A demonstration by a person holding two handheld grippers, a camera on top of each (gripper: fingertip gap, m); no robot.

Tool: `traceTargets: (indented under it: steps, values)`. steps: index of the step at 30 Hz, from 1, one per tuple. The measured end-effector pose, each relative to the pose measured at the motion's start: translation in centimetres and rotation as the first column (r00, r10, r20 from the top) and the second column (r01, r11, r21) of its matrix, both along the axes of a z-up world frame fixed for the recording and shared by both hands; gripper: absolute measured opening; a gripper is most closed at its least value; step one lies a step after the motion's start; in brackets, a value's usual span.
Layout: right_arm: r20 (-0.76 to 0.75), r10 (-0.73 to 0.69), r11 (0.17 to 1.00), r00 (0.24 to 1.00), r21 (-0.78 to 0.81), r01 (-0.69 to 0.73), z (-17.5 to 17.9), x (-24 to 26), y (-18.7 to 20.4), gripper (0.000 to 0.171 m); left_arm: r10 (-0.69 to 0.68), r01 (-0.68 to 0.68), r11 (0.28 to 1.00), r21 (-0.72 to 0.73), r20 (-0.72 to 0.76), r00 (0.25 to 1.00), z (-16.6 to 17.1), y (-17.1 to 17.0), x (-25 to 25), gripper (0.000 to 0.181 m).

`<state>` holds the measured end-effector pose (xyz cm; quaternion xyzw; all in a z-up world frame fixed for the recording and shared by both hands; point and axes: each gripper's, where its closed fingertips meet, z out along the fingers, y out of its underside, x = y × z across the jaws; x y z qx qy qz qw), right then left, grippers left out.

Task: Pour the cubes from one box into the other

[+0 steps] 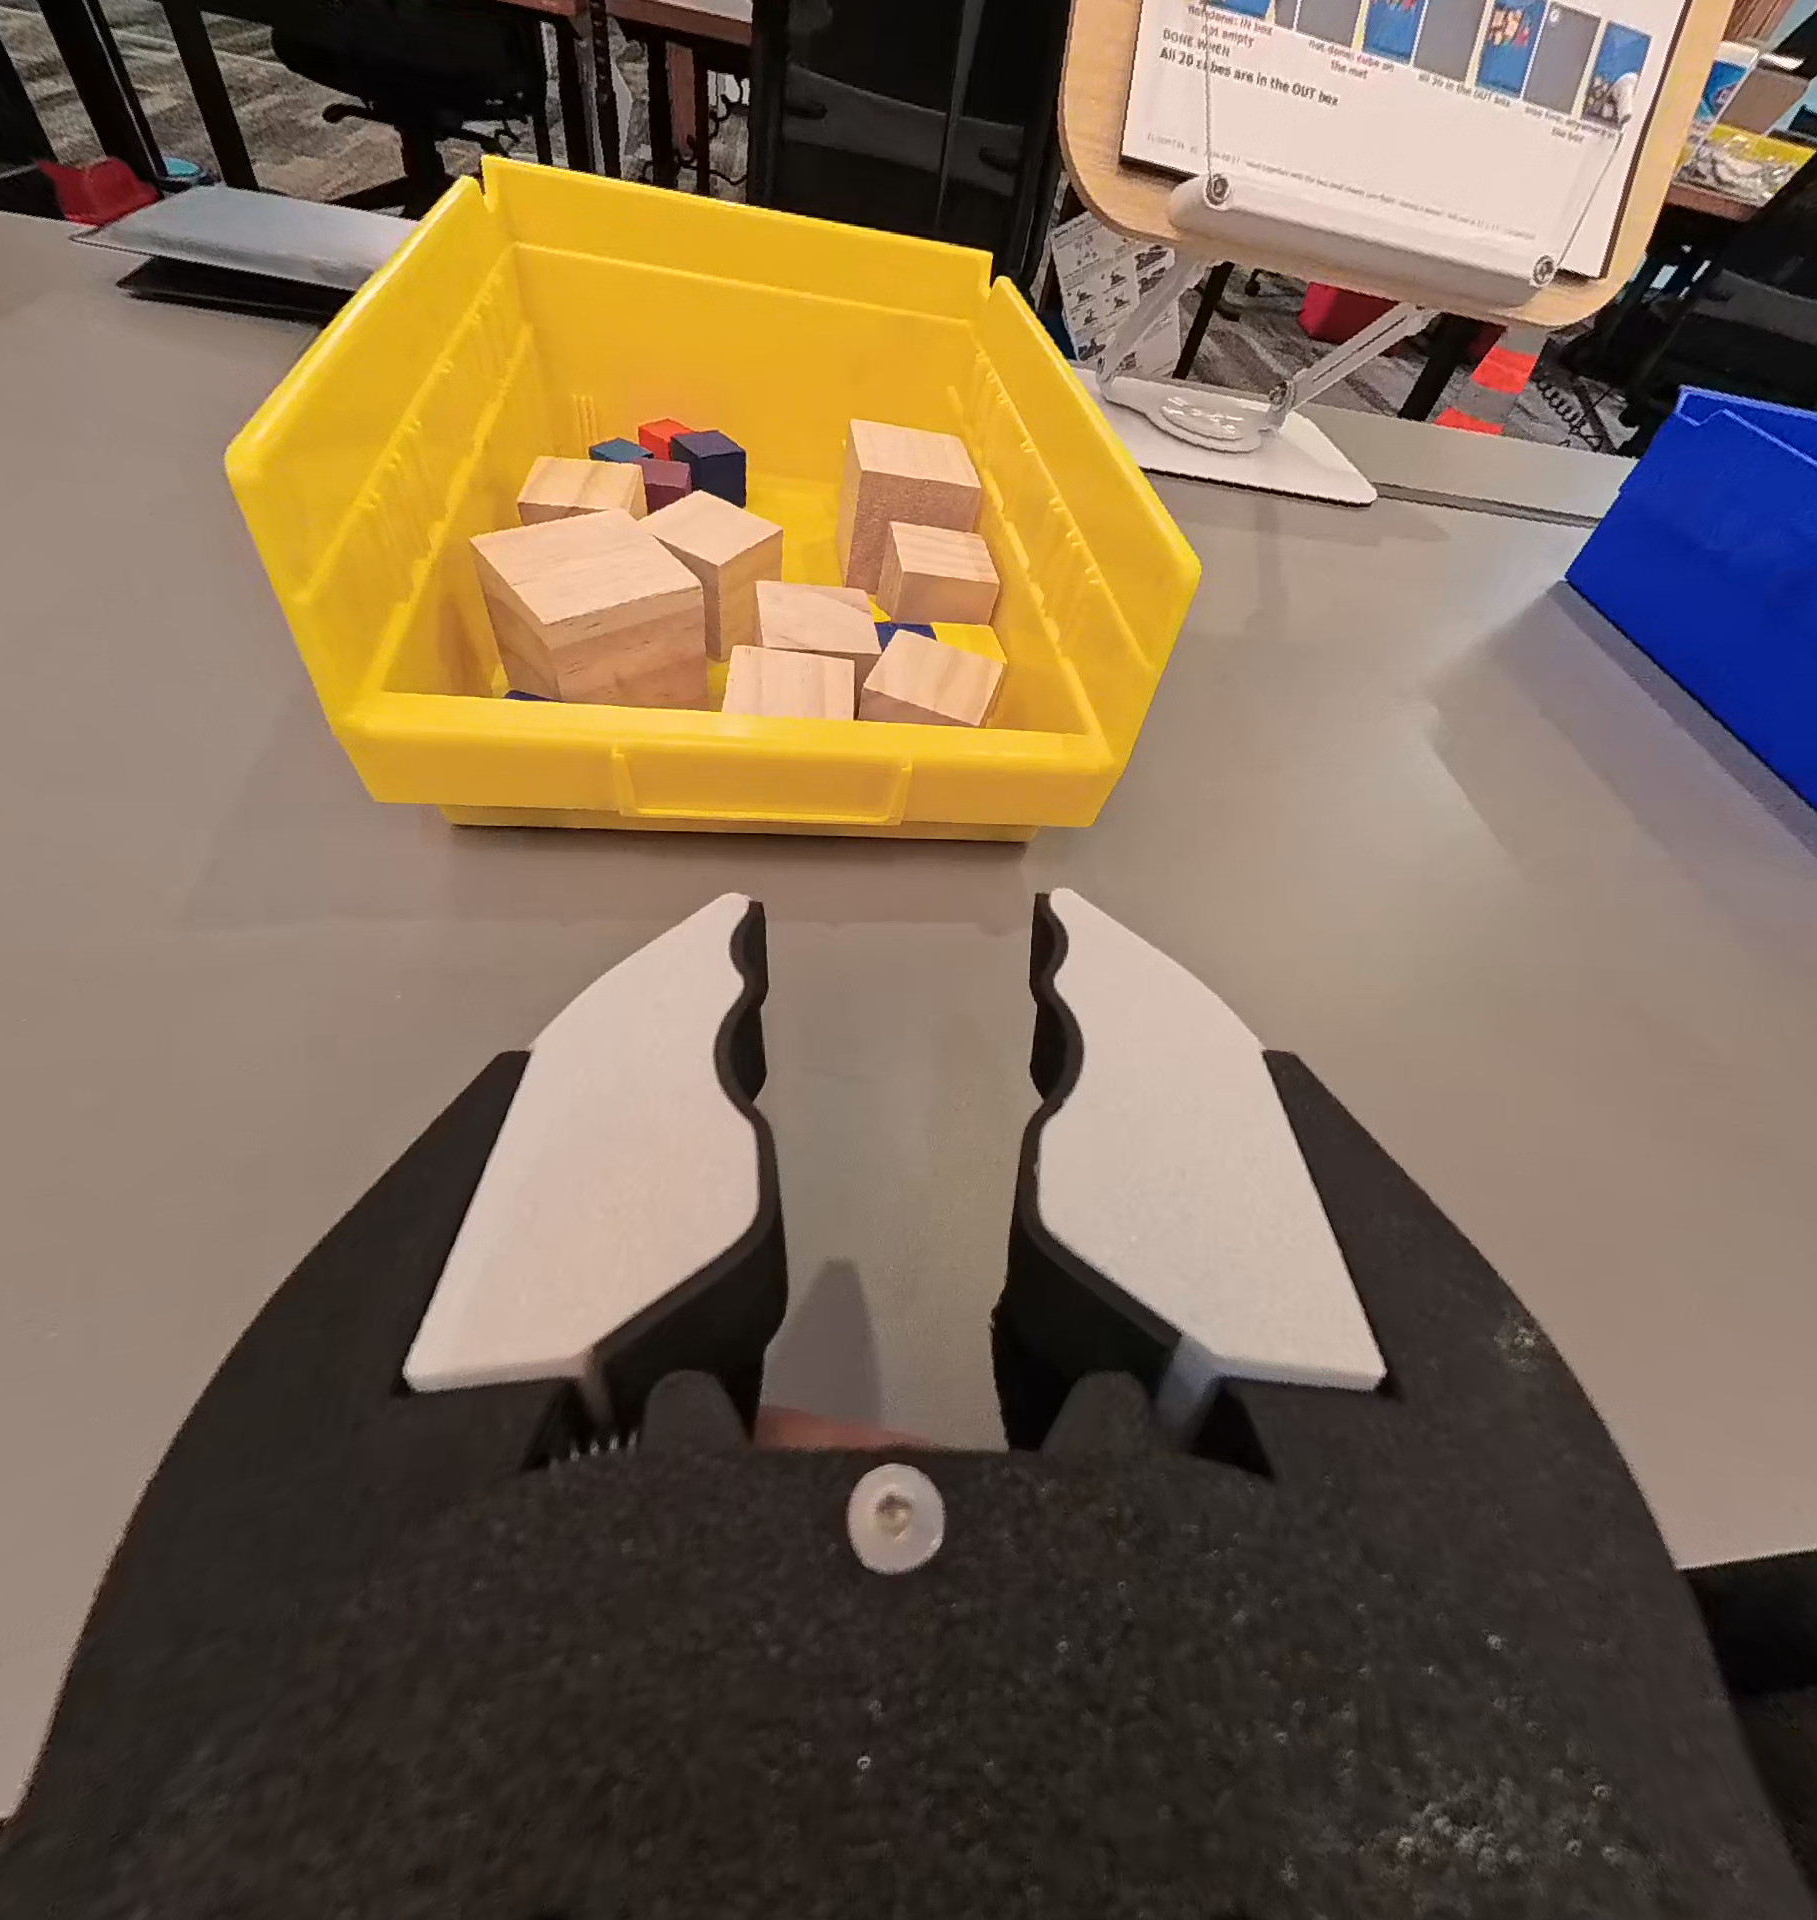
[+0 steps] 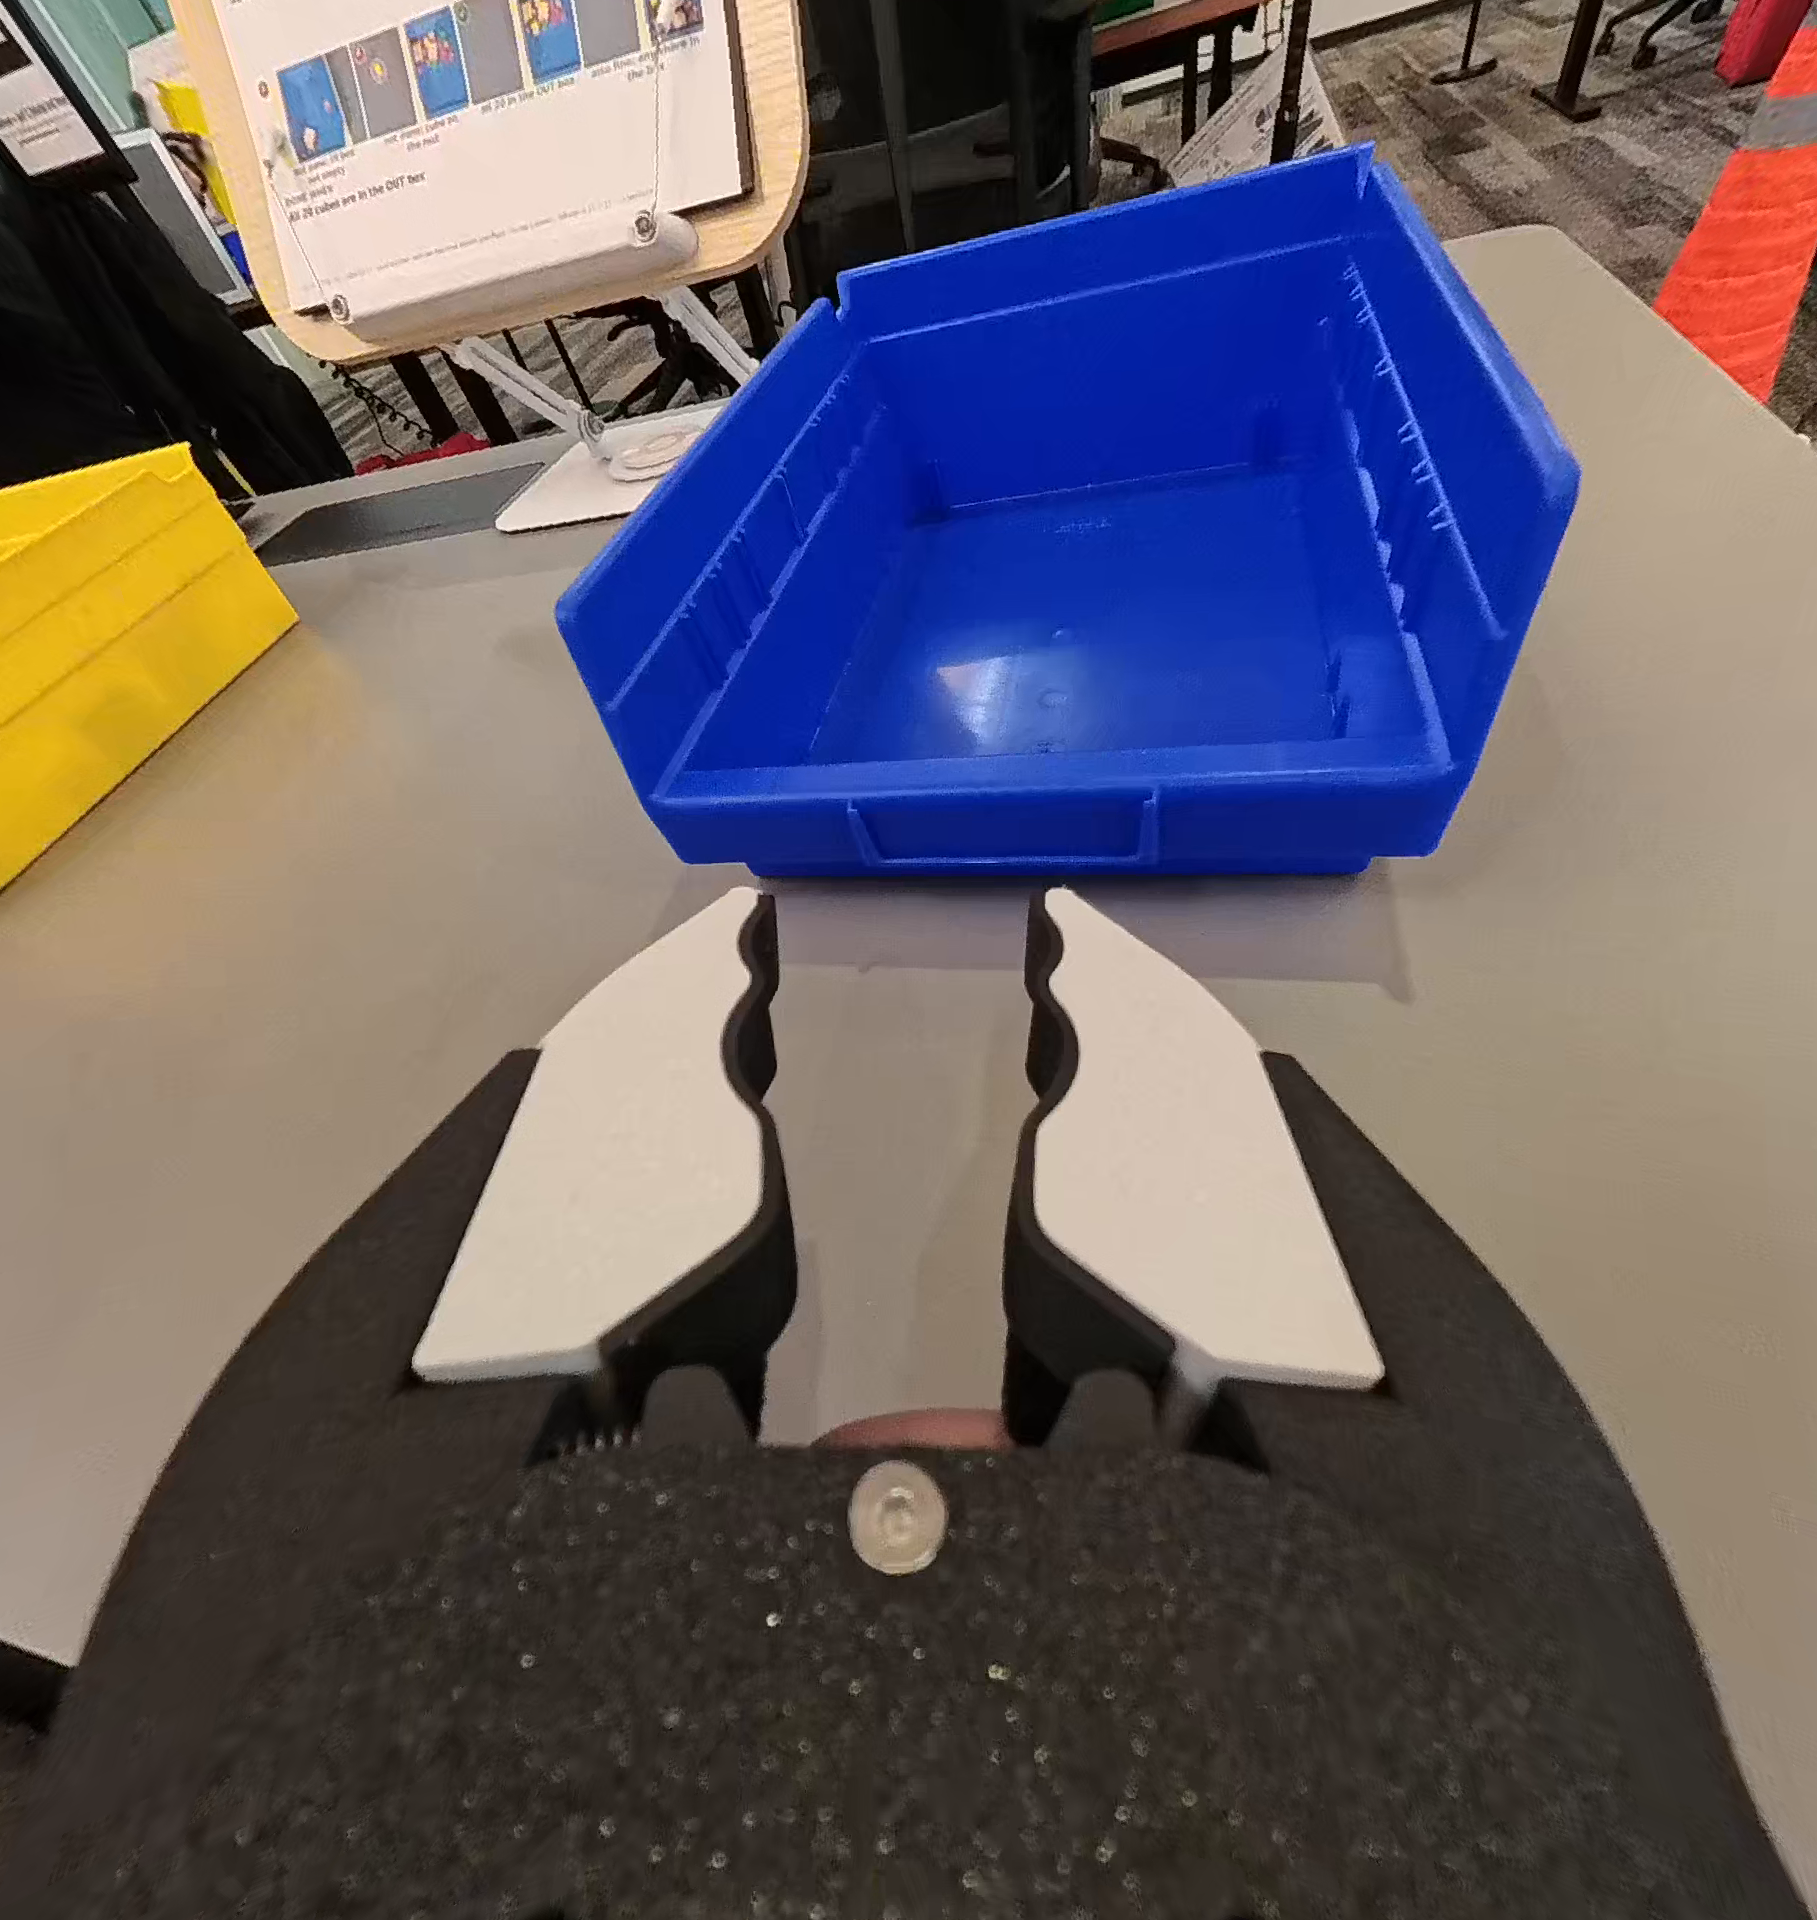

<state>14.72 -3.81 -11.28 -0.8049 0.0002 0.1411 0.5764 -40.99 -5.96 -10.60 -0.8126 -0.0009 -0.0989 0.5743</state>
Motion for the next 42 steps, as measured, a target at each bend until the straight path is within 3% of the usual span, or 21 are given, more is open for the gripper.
traceTargets:
  steps: [14,19,24,28,32,37,39,42]
  values:
    - [-0.003,0.006,1.000,1.000,0.000,-0.006,0.1,-0.1,-0.1,0.045,0.077,-0.077,0.997,-0.029,-0.007,0.997,-0.4,0.3,-3.2,0.048]
    - [-0.015,0.011,1.000,1.000,-0.008,-0.011,-0.1,-0.1,0.1,0.045,0.111,-0.125,0.987,-0.097,-0.141,0.984,-0.8,2.9,-7.2,0.051]
    - [-0.015,0.018,1.000,1.000,-0.010,-0.019,-0.2,-0.4,0.2,0.045,0.116,-0.122,0.969,-0.214,-0.042,0.992,-2.7,6.2,-9.4,0.052]
    - [-0.008,0.025,1.000,1.000,-0.016,-0.025,-0.3,-0.6,0.3,0.045,0.155,-0.168,0.969,-0.184,-0.082,0.985,-2.6,8.8,-12.0,0.054]
    - [-0.001,0.026,0.999,1.000,-0.020,-0.026,-0.5,-0.7,0.2,0.045,0.143,-0.145,0.978,-0.147,-0.026,0.989,-1.6,11.0,-13.2,0.054]
    - [0.007,0.027,0.999,1.000,-0.024,-0.027,-0.5,-0.9,0.2,0.045,0.087,-0.090,0.984,-0.151,-0.029,0.996,-2.5,12.6,-13.0,0.036]
    - [0.012,0.033,0.999,0.999,-0.021,-0.032,-0.4,-1.3,0.2,0.045,0.060,-0.063,0.991,-0.119,-0.024,0.998,-2.2,12.6,-12.3,0.005]
    - [0.064,0.073,0.997,0.995,-0.004,-0.073,0.5,-3.5,0.2,0.045,0.079,-0.094,0.986,-0.135,-0.112,0.990,-2.3,12.5,-12.5,0.003]
